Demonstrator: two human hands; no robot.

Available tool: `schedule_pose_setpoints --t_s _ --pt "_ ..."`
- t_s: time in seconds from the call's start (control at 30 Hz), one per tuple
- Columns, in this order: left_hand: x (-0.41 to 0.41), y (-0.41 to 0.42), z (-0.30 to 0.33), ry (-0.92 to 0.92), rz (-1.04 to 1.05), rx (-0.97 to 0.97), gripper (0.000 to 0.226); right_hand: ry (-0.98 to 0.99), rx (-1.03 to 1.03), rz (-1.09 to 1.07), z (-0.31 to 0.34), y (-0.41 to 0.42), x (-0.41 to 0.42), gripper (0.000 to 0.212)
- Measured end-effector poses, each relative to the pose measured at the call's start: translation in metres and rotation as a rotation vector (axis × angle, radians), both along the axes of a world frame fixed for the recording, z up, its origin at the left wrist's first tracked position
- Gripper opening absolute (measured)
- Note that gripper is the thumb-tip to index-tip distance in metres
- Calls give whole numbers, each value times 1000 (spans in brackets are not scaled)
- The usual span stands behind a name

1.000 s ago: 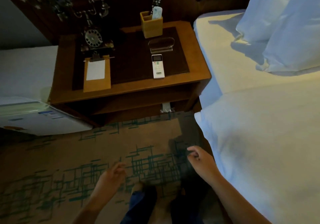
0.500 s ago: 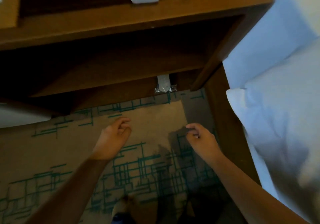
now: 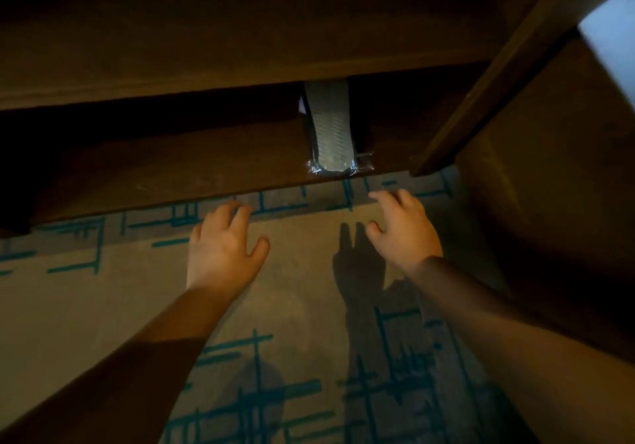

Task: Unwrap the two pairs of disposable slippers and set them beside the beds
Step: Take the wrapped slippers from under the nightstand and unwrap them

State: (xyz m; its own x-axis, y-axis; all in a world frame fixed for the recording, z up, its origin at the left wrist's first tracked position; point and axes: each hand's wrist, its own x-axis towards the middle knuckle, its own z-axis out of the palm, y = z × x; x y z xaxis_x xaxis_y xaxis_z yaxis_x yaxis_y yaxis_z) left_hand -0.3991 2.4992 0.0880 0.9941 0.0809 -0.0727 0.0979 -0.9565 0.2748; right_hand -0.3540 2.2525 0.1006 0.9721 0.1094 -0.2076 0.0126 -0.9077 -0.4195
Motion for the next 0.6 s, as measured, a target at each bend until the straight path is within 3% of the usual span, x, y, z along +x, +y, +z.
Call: schedule_pose_setpoints --t_s 0.2,0.6 --pt "9 -3 -73 30 27 97 71 -275 -131 119 -57 -1 27 57" --pt "-11 -5 -125 154 96 97 83 -339 -370 362 -91 13 77 87"
